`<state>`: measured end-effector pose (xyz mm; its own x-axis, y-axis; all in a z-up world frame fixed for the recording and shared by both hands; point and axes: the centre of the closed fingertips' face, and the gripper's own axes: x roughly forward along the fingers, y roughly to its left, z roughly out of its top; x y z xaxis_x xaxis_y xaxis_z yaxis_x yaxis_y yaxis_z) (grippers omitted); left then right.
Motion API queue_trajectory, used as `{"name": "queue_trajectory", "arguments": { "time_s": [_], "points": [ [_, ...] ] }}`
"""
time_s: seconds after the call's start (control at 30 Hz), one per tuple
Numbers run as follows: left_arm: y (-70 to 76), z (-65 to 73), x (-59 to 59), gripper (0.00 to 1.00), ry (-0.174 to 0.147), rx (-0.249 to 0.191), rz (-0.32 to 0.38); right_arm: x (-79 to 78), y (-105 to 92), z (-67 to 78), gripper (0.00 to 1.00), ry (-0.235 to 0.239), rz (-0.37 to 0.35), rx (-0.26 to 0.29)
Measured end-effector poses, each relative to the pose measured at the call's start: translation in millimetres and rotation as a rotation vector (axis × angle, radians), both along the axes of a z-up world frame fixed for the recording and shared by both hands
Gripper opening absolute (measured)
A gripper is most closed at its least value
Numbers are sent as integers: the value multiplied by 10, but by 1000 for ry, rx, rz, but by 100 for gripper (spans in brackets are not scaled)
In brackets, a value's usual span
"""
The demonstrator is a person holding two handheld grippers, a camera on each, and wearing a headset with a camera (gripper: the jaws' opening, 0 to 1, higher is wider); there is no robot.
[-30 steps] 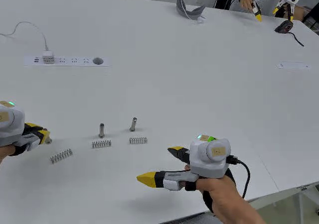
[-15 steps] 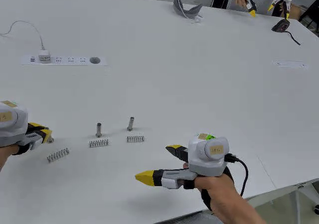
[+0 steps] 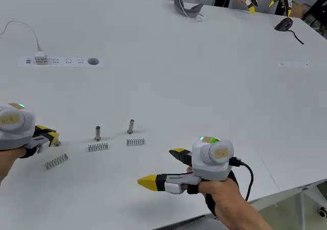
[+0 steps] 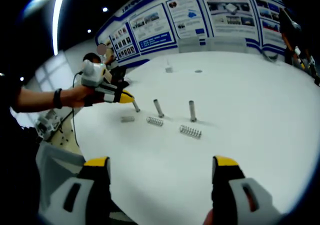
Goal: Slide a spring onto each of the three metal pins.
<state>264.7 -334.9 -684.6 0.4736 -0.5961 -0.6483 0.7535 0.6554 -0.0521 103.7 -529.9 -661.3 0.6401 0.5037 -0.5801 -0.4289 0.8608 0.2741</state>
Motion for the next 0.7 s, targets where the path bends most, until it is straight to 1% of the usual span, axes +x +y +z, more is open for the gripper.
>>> {"name": "queue_trajectory", "arguments": {
  "time_s": [0.27,0.33,0.5,0.57,0.7],
  "points": [
    [7,6,-27,9,5,5,-1,7,9,3,85,-1,0,4],
    [20,8,-23,10,4,9,2,9,20,2,85,-2,3,0],
    [81,30,-68,15,11,10,4,16,54,-11,85,1,10,4],
    [125,38,-90,19,17,10,5,16,66,-14,85,2,14,5],
    [204,67,-146,22,18,9,4,24,75,-17,85,2,16,7]
  ]
}}
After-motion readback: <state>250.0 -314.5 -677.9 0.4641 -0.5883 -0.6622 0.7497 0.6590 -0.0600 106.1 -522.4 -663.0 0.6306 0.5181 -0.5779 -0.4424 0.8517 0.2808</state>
